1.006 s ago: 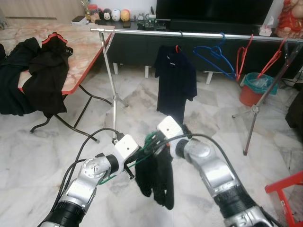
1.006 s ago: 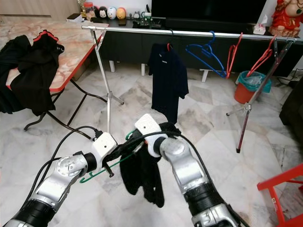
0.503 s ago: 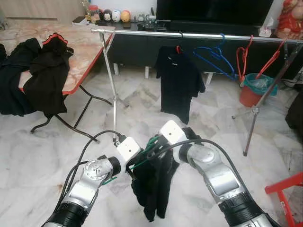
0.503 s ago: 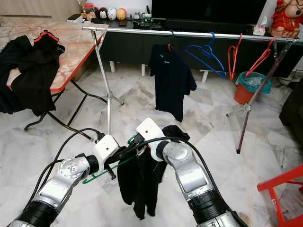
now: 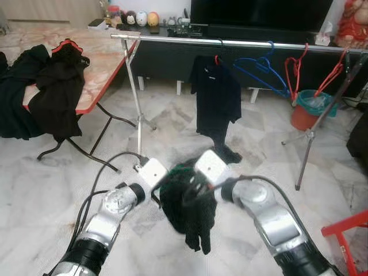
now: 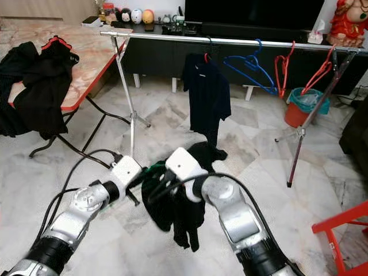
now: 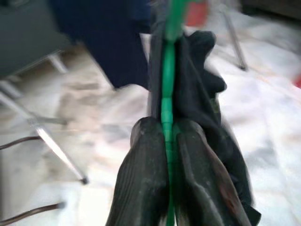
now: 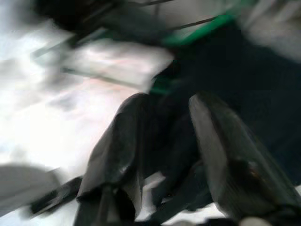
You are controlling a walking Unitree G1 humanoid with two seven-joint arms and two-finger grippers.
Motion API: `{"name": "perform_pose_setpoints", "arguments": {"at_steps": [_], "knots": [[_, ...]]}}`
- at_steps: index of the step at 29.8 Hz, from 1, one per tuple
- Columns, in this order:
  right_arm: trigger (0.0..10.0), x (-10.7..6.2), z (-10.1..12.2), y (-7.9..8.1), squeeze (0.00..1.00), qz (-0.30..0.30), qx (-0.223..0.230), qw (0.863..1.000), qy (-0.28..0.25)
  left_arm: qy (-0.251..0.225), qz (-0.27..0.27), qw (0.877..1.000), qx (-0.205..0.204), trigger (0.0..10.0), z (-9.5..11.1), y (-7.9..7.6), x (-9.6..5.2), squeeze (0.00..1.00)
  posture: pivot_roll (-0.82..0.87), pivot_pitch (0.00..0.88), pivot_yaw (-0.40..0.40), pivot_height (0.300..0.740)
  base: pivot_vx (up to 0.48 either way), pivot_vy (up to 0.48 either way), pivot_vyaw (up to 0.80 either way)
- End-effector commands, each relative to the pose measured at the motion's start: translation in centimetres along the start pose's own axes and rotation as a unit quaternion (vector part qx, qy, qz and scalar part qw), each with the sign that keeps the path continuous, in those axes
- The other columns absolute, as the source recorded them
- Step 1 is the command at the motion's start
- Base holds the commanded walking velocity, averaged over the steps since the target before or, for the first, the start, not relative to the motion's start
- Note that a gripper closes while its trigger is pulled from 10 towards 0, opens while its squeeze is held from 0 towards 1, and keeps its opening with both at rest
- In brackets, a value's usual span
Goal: Hang hanger
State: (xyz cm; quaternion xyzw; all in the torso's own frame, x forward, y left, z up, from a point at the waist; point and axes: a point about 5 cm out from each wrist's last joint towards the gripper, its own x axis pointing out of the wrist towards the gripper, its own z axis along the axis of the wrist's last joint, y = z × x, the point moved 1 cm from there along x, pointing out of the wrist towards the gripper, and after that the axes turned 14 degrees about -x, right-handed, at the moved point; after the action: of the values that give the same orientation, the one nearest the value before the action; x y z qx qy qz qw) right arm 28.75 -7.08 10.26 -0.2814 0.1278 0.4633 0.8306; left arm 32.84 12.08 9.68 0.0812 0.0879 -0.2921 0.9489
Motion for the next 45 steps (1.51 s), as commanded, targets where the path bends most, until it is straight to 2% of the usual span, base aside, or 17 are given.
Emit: {"name": "perform_pose_setpoints", "arguments": {"at_steps": [1,9,13,14,17,19,20,22,24,26,30,32,33,36,45], "knots": [[10.0,-0.3,0.7,0.3,1.00,0.012,-0.012,1.000,-0.014,-0.039,0.021,0.999,0.006,10.0,1.9,0.7,0.3,0.00,0.01,0.000,-0.055,0.740,0.000,0.000,0.00],[10.0,-1.3,0.0,0.6,1.00,0.032,-0.028,0.999,-0.009,-0.063,0.056,0.996,-0.006,10.0,2.4,1.5,0.5,0.00,0.00,0.000,-0.059,0.740,0.000,0.000,0.00],[10.0,-1.4,-0.3,0.7,1.00,0.033,-0.051,0.998,0.002,-0.070,0.041,0.997,-0.018,10.0,2.5,1.2,0.6,0.00,0.01,0.000,-0.060,0.740,0.000,0.000,0.00],[10.0,-1.5,-0.3,0.3,0.00,0.022,-0.063,0.998,0.002,-0.065,0.017,0.998,-0.017,10.0,2.3,0.8,0.4,0.00,0.01,0.000,-0.060,0.740,0.000,0.000,0.00],[10.0,-2.3,-0.5,-1.1,0.00,-0.003,-0.061,0.998,-0.001,-0.049,-0.031,0.998,-0.014,10.0,1.7,0.1,-0.1,0.00,0.00,0.000,-0.055,0.740,0.000,0.000,0.00],[10.0,-2.8,-0.7,-1.5,0.00,-0.001,-0.069,0.998,0.002,-0.046,-0.039,0.998,-0.011,10.0,1.5,0.0,-0.2,0.00,0.00,0.000,-0.055,0.740,0.000,0.000,0.00],[10.0,-3.8,-1.1,-1.7,0.00,0.014,-0.085,0.996,-0.002,-0.038,-0.045,0.998,-0.008,10.0,1.2,0.0,-0.3,0.00,0.00,0.000,-0.053,0.740,0.000,0.000,0.00],[10.0,-4.7,-1.3,-1.9,0.00,0.028,-0.096,0.995,-0.006,-0.030,-0.052,0.998,-0.007,10.0,1.0,0.0,-0.4,0.00,0.00,0.000,-0.053,0.740,0.000,0.000,0.00],[10.0,-5.8,-2.2,-2.9,0.00,0.022,-0.102,0.994,0.010,-0.026,-0.062,0.998,-0.010,10.0,0.7,-0.3,-0.4,0.00,0.00,0.000,-0.054,0.740,0.000,0.000,0.00],[10.0,-6.0,-2.5,-3.1,0.00,0.020,-0.105,0.994,0.016,-0.025,-0.065,0.998,-0.010,10.0,0.7,-0.4,-0.4,0.00,0.00,0.000,-0.054,0.740,0.000,0.000,0.00],[10.0,-7.9,-3.2,-4.8,0.00,0.009,-0.128,0.992,0.009,-0.014,-0.111,0.994,-0.018,10.0,0.3,-1.4,-0.6,0.00,0.00,0.000,-0.055,0.740,0.000,0.000,0.00],[10.0,-8.2,-3.3,-5.2,0.00,0.007,-0.131,0.991,0.005,-0.009,-0.120,0.993,-0.016,10.0,0.2,-1.6,-0.7,0.00,0.00,0.000,-0.055,0.740,0.000,0.000,0.00],[10.0,-8.9,-3.6,-5.8,0.00,0.009,-0.140,0.990,-0.006,0.003,-0.151,0.988,-0.017,10.0,-0.1,-2.2,-0.9,0.00,0.00,0.000,-0.056,0.740,0.000,0.000,0.00],[10.0,-9.5,-3.9,-5.8,0.00,0.033,-0.142,0.989,-0.027,0.020,-0.201,0.979,-0.015,10.0,-0.3,-3.1,-1.2,0.00,0.00,0.000,-0.058,0.740,0.000,0.000,0.00],[10.0,-9.3,-4.1,-4.9,0.00,0.105,-0.159,0.979,-0.069,0.049,-0.251,0.967,0.015,10.0,-0.2,-3.4,-1.6,0.00,0.00,0.000,-0.050,0.740,0.000,0.000,0.00]]}}
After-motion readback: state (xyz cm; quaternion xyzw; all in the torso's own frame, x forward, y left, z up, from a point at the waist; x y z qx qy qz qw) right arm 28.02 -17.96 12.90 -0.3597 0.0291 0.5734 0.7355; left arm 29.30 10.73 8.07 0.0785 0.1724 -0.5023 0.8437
